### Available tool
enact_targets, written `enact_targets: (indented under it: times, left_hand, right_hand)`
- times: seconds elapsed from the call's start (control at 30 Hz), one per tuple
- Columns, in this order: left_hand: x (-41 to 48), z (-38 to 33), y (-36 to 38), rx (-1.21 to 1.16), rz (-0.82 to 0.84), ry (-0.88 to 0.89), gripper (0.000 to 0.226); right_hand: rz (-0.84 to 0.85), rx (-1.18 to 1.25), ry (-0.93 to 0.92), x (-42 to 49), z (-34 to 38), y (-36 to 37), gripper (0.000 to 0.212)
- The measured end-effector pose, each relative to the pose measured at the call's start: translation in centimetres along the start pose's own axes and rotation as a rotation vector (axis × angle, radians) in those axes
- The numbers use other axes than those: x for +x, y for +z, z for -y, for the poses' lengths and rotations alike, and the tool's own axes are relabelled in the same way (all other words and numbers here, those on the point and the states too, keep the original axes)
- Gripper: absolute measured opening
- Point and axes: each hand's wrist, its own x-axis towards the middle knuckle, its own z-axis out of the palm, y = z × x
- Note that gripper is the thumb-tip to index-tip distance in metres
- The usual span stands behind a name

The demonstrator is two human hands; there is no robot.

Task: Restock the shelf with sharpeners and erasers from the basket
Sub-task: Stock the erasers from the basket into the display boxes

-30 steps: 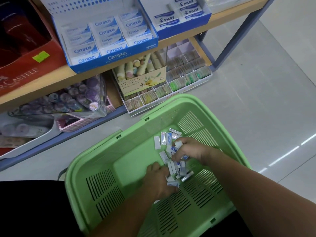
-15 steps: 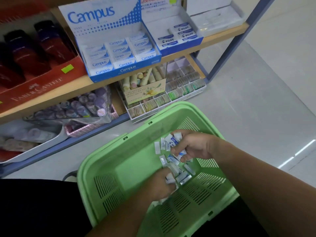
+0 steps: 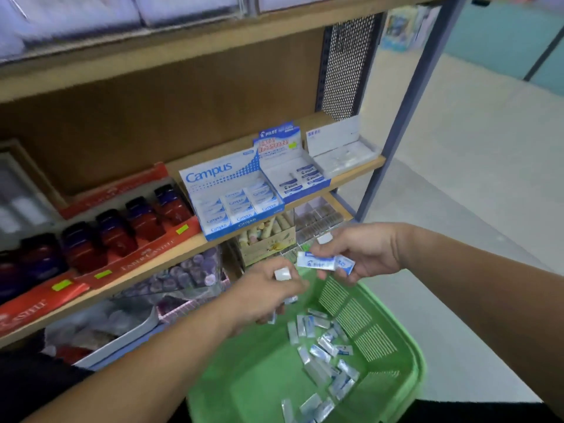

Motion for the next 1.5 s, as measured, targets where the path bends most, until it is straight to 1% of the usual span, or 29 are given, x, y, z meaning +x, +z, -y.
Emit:
enact_targets:
  times: [0.07,0.13,0.23,0.3,0.37,0.43,0.53,0.6,0.67,0.7,0.73,0.8,0.87,0.9,0.97,1.0,1.07,1.17,1.27,1.37,1.43,1.5]
  left_hand:
    - [-0.9,-2.8,-1.2,0.031,-0.083,0.075,0.033]
    - [-1.4,-5.3,-2.2,0.008,-0.114,0.109,0.038]
    - [-1.1,-7.8,-3.9,-0.055,-0.149,0.138,0.024]
    - [-0.5,-9.1,-5.1,-0.091,-0.197,0.162,0.016]
    - [0.4,-10.2,-6.3,-0.092,-0.214,0.204,0.019]
    - [1.5,-10.9,-7.4,0.019,-0.182,0.255,0.023]
    - [3.4,-11.9,-8.8,0.189,-0.143,0.304,0.023]
    - [5.2,-12.3,-9.8,0.295,-0.135,0.33,0.027]
    - [7.6,-12.5,-10.6,0.504,-0.144,0.348,0.024]
    - [8.8,-12.6,-10.9,0.603,-0.149,0.357,0.021]
    - [9.8,-12.6,-11.0,0.669,-0.145,0.365,0.019]
    - [11.5,-12.5,-11.0,0.78,-0.135,0.364,0.022]
    - [13.0,-12.4,-10.7,0.925,-0.189,0.346,0.028]
    - [13.6,-12.5,-10.6,0.956,-0.243,0.332,0.029]
    - [14.8,-12.9,-10.8,0.907,-0.331,0.282,0.029]
    - [15.4,-13.2,-11.0,0.885,-0.347,0.253,0.03]
    - [16.9,-13.4,-11.4,0.95,-0.348,0.207,0.033]
    - [18.7,-13.7,-11.6,1.057,-0.341,0.118,0.035]
    - [20.2,-14.7,-11.1,1.099,-0.329,0.049,0.037]
    - [20.6,-16.1,-10.2,1.18,-0.223,-0.043,0.037]
    - [20.5,-16.6,-10.1,1.176,-0.18,-0.078,0.04]
    - [20.1,-16.8,-10.3,1.139,-0.175,-0.103,0.043]
  right_hand:
    - [-0.019,-0.013,-0.078,-1.4,1.6,0.4,0.014]
    - [-0.06,0.066,-0.16,-2.5,2.9,0.9,0.01]
    - [-0.106,0.251,-0.265,-2.8,4.0,1.7,0.007]
    - [-0.095,0.274,-0.3,-2.3,5.0,1.6,0.01]
    - [-0.053,0.222,-0.31,-1.8,6.4,0.6,0.014]
    - [-0.025,0.123,-0.313,-1.2,8.0,-0.9,0.013]
    - [-0.05,-0.009,-0.286,0.1,10.0,-3.4,0.015]
    - [-0.048,-0.076,-0.246,1.2,11.1,-4.8,0.015]
    - [-0.072,-0.159,-0.199,2.6,11.9,-6.0,0.01]
    - [-0.092,-0.192,-0.187,3.3,12.2,-6.7,0.011]
    - [-0.11,-0.208,-0.183,4.1,12.4,-7.2,0.014]
    - [-0.136,-0.185,-0.213,5.4,12.6,-8.1,0.012]
    - [-0.19,-0.09,-0.284,6.7,12.6,-9.0,0.018]
    - [-0.235,-0.032,-0.321,7.2,12.7,-9.6,0.02]
    - [-0.375,0.029,-0.387,8.1,12.7,-11.0,0.018]
    - [-0.46,0.032,-0.42,8.4,12.5,-11.7,0.018]
    - [-0.579,0.012,-0.475,8.9,12.0,-12.9,0.021]
    - [-0.586,-0.074,-0.452,9.4,10.7,-13.4,0.022]
    - [-0.602,-0.054,-0.462,9.9,10.3,-13.6,0.023]
    - [-0.622,-0.032,-0.489,10.1,10.8,-13.8,0.019]
    - [-0.621,-0.049,-0.488,10.2,11.0,-13.8,0.017]
    - [-0.618,-0.08,-0.489,10.2,10.9,-13.8,0.016]
